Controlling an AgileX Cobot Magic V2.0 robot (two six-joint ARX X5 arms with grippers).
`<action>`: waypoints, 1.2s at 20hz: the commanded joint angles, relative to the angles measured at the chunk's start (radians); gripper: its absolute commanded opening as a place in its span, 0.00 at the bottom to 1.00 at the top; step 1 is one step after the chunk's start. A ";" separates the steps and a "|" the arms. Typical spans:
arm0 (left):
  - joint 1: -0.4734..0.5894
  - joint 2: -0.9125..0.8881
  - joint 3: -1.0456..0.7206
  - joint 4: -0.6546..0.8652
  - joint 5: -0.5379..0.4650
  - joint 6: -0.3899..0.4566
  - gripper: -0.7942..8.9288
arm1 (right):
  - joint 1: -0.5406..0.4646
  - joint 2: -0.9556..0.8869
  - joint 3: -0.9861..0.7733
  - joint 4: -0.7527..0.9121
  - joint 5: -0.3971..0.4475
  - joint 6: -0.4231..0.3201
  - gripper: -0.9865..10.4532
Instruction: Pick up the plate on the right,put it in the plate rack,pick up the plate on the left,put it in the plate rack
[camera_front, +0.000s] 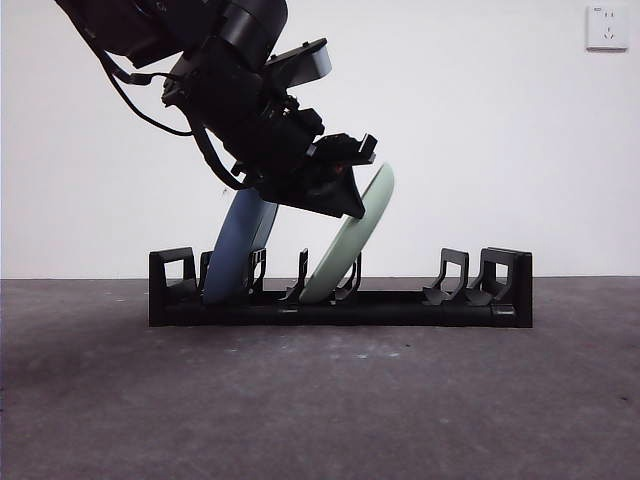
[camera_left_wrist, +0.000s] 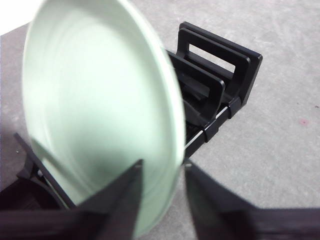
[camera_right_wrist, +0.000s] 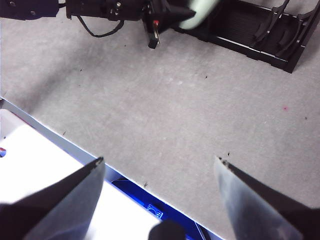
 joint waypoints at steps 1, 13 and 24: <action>0.001 0.013 -0.001 0.001 0.005 -0.008 0.28 | 0.001 -0.002 -0.006 0.004 -0.001 0.010 0.41; -0.046 -0.121 -0.001 -0.072 0.003 -0.034 0.28 | 0.001 -0.002 -0.006 0.001 -0.001 -0.008 0.41; -0.046 -0.703 -0.001 -0.770 0.004 -0.035 0.28 | 0.001 -0.002 -0.006 0.000 -0.001 -0.061 0.41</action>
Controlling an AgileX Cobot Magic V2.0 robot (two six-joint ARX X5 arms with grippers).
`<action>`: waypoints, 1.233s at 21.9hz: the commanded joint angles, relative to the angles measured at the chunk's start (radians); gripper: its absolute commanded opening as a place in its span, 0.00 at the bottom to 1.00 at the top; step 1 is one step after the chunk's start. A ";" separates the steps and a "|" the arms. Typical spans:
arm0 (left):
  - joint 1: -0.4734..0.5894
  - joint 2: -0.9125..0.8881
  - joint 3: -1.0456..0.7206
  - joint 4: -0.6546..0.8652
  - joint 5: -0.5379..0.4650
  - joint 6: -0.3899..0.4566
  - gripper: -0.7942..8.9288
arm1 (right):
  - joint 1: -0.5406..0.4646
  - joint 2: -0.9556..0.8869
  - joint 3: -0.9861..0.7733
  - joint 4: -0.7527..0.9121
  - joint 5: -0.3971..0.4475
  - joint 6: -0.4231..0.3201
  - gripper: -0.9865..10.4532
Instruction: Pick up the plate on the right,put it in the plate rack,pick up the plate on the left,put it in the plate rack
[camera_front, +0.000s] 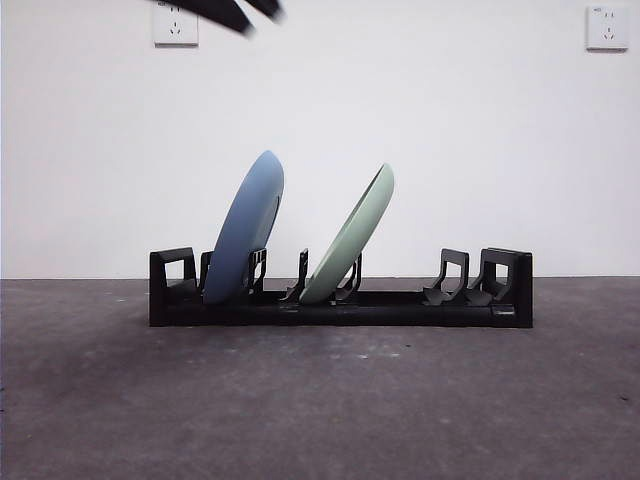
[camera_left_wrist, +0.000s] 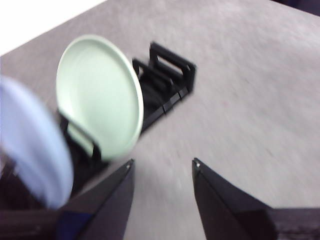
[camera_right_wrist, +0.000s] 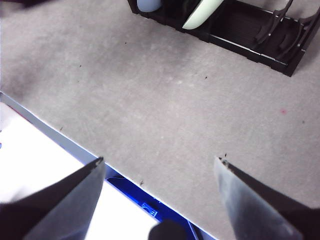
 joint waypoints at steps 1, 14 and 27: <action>-0.002 -0.134 -0.001 -0.143 0.000 -0.023 0.28 | 0.001 -0.002 -0.006 0.004 -0.001 -0.019 0.41; -0.002 -0.489 -0.001 -0.345 0.000 -0.084 0.28 | 0.001 -0.002 -0.006 0.002 -0.002 -0.020 0.41; -0.002 -0.418 -0.001 -0.344 0.000 -0.083 0.27 | 0.001 -0.002 -0.006 -0.003 -0.002 -0.020 0.41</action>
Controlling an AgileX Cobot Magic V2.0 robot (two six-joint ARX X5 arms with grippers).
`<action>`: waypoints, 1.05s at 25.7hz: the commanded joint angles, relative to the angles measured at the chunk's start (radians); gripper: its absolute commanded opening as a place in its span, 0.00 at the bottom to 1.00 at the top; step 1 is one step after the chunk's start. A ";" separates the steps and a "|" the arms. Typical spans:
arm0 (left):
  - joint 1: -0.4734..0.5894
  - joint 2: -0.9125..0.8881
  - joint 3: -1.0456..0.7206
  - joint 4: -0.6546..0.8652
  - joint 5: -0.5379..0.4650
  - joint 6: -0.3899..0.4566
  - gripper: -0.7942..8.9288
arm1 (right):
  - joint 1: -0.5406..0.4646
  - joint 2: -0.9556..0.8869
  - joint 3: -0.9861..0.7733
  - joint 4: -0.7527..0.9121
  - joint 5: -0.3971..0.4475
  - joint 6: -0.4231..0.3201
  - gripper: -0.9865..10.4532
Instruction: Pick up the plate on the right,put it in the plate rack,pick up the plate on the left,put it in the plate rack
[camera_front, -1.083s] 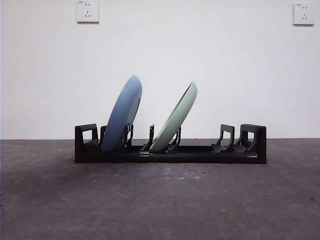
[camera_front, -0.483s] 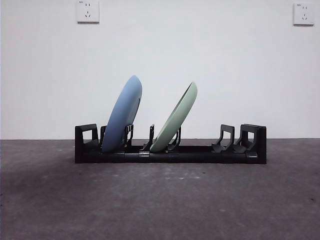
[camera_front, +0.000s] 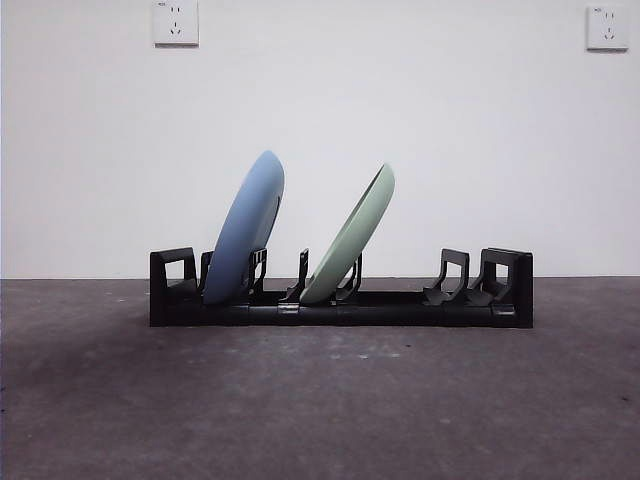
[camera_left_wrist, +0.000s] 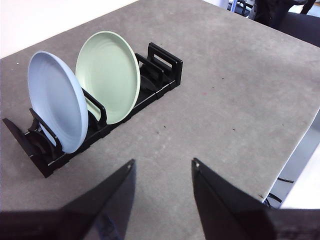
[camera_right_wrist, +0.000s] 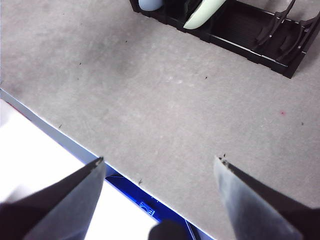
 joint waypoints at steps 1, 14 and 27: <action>-0.002 -0.005 -0.001 0.003 0.000 -0.013 0.27 | 0.001 -0.002 -0.006 0.000 -0.002 -0.007 0.38; -0.002 -0.005 -0.001 0.004 0.000 -0.009 0.07 | 0.001 -0.002 -0.006 0.002 0.000 -0.011 0.08; -0.002 -0.005 -0.001 0.001 0.000 -0.009 0.08 | 0.001 0.038 -0.006 0.007 0.126 0.051 0.09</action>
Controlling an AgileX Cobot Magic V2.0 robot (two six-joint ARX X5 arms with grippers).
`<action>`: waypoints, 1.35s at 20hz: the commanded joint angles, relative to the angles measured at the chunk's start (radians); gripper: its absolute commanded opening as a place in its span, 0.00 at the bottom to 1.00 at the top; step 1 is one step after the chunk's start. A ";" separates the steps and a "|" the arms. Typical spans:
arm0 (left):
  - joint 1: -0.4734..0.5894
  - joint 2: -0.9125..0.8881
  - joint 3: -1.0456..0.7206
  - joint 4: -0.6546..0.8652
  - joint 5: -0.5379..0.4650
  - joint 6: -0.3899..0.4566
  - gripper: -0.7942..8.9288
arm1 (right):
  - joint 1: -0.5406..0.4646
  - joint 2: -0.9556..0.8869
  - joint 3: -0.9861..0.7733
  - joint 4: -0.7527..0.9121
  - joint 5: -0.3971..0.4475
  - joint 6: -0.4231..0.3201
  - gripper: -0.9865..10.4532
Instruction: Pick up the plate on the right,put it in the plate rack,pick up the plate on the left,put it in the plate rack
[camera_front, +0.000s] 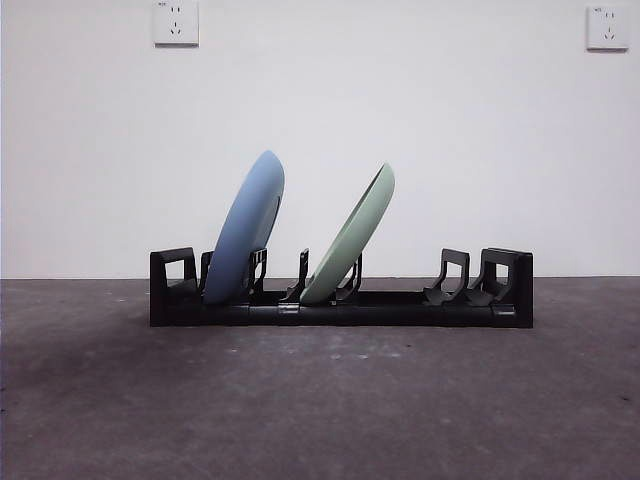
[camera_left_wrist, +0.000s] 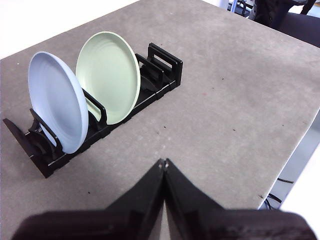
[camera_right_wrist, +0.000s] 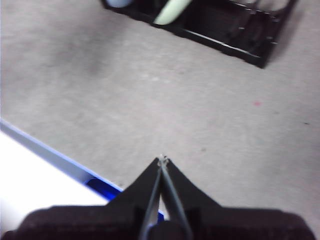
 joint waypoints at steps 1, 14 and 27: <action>-0.002 -0.003 -0.001 -0.006 0.000 -0.009 0.08 | 0.001 0.014 -0.006 0.006 0.035 0.010 0.09; 0.232 -0.124 -0.106 0.336 -0.135 0.265 0.08 | 0.001 0.140 -0.005 0.007 0.102 0.010 0.09; 0.586 -0.603 -0.945 0.819 -0.058 0.172 0.08 | 0.001 0.197 -0.005 0.008 0.105 0.010 0.09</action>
